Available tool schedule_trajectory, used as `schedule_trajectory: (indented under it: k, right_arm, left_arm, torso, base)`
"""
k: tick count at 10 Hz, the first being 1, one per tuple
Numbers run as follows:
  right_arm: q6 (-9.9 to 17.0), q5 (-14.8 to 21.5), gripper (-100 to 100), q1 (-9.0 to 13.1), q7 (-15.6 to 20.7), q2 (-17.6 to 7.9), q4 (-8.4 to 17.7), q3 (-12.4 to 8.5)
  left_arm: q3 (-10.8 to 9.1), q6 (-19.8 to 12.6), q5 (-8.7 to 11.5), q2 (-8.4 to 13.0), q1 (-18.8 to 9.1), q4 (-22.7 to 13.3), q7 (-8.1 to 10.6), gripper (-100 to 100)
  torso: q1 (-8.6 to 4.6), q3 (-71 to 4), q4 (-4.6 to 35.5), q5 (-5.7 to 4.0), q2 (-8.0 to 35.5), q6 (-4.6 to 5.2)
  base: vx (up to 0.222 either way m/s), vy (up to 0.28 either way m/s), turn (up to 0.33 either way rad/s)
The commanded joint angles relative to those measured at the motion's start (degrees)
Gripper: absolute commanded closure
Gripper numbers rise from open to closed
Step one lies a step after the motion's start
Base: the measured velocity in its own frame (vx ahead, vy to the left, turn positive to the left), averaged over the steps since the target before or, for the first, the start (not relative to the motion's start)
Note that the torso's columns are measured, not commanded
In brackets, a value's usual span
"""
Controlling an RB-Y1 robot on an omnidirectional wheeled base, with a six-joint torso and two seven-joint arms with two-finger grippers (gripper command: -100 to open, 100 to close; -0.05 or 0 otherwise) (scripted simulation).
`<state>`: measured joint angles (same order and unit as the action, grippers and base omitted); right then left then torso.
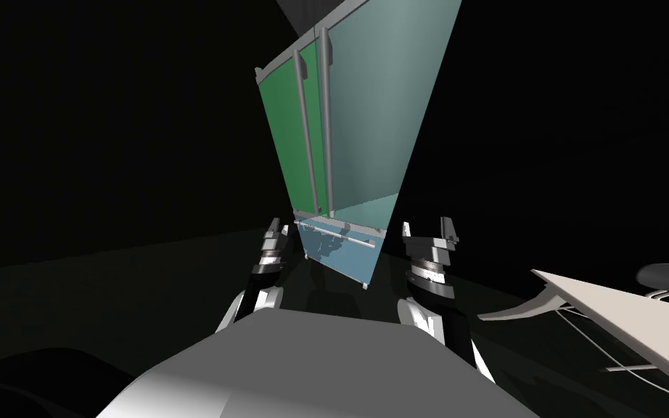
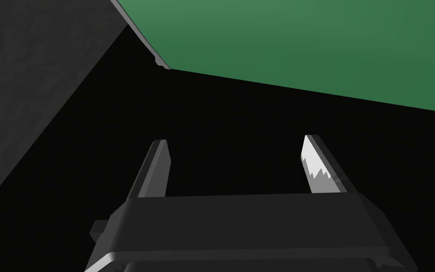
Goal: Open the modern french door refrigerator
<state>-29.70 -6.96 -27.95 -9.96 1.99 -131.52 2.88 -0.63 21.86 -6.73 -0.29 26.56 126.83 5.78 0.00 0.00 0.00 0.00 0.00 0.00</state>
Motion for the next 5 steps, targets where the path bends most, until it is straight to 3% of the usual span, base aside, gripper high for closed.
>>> schedule_trajectory:
  k: [1,5]
  right_arm:
    - [0.0,0.0,0,0.0,0.0,0.0,0.0,0.0]
    - [0.0,0.0,0,0.0,0.0,0.0,0.0,0.0]
  left_arm:
    - [0.0,0.0,0.0,0.0,0.0,0.0,0.0,0]
    - [0.0,0.0,0.0,0.0,0.0,0.0,0.0,0]
  torso:
    - [0.0,-4.7,2.3,0.0,2.3,0.0]
    - [0.0,-36.9,18.5,0.0,18.5,0.0]
  base:
    - [0.0,0.0,0.0]
    - [0.0,0.0,0.0]
